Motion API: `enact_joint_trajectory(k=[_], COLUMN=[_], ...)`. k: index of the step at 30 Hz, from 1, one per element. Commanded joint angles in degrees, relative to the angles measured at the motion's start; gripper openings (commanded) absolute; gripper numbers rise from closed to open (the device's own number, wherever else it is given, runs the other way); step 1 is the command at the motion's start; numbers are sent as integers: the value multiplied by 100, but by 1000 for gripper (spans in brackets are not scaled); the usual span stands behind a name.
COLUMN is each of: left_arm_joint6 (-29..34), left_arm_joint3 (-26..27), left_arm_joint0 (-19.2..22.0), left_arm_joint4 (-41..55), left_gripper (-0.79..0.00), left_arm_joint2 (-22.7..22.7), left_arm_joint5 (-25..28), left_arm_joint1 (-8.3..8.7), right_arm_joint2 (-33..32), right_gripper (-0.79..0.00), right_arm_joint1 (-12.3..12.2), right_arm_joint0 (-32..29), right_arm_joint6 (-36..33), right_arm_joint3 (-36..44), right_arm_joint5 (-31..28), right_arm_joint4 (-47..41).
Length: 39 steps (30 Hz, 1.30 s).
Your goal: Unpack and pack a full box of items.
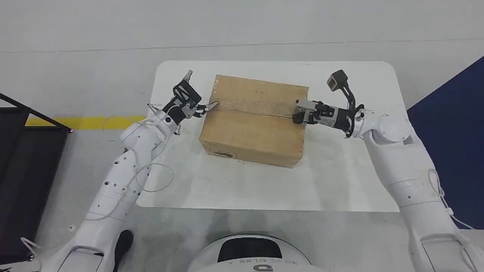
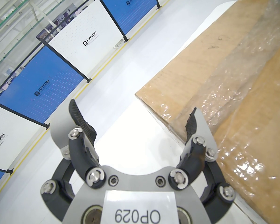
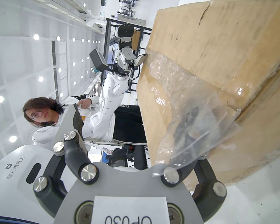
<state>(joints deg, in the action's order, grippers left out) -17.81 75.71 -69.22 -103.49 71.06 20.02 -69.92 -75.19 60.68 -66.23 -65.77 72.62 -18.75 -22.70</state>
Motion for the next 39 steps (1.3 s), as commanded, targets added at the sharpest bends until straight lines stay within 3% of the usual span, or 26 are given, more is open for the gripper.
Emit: enact_joint_trajectory(k=[1,10,12,16,21,23,24,26,30,34,35,36,37,39], left_arm_joint6=[119,301,307,324,283,262,241,217,142,59,52,56,61,87], left_arm_joint3=[-17,-131,-148,-174,-183,-186,-186,-183,-162,-110,-97,-83,-71,-58], left_arm_joint0=[27,161,177,215,236,235,235,234,221,200,196,194,193,201], left_arm_joint4=[-1,-62,-80,-138,-268,-291,-305,-324,-325,-212,-181,-161,-149,-125], left_gripper=[0,0,0,0,0,0,0,0,0,0,0,0,0,0], left_arm_joint2=[-47,-242,-256,-305,-371,-375,-380,-384,-372,-324,-311,-298,-291,-285], left_arm_joint5=[-57,-141,-138,-98,-83,-95,-89,-78,-71,-12,21,44,67,83], left_arm_joint1=[-11,-44,-44,-42,-36,-32,-29,-24,-12,1,5,9,12,15], right_arm_joint2=[-62,-255,-302,-426,-600,-639,-658,-664,-666,-734,-756,-778,-816,-884], right_gripper=[0,0,-71,-135,-99,-117,-139,-274,-366,-249,-197,-95,-55,-68], right_arm_joint1=[-18,-70,-83,-107,-130,-136,-140,-143,-143,-147,-148,-150,-152,-159], right_arm_joint0=[-98,-477,-580,-807,-1085,-1127,-1139,-1142,-1129,-1193,-1228,-1265,-1311,-1384], right_arm_joint6=[68,714,801,964,1209,1283,1312,1315,1426,1594,1637,1645,1674,1724], right_arm_joint3=[100,516,607,756,890,896,903,925,930,989,1008,1026,1014,979], right_arm_joint5=[-14,156,184,156,147,219,288,324,509,468,437,382,333,341], right_arm_joint4=[25,295,317,305,215,204,210,206,204,208,199,182,144,90])
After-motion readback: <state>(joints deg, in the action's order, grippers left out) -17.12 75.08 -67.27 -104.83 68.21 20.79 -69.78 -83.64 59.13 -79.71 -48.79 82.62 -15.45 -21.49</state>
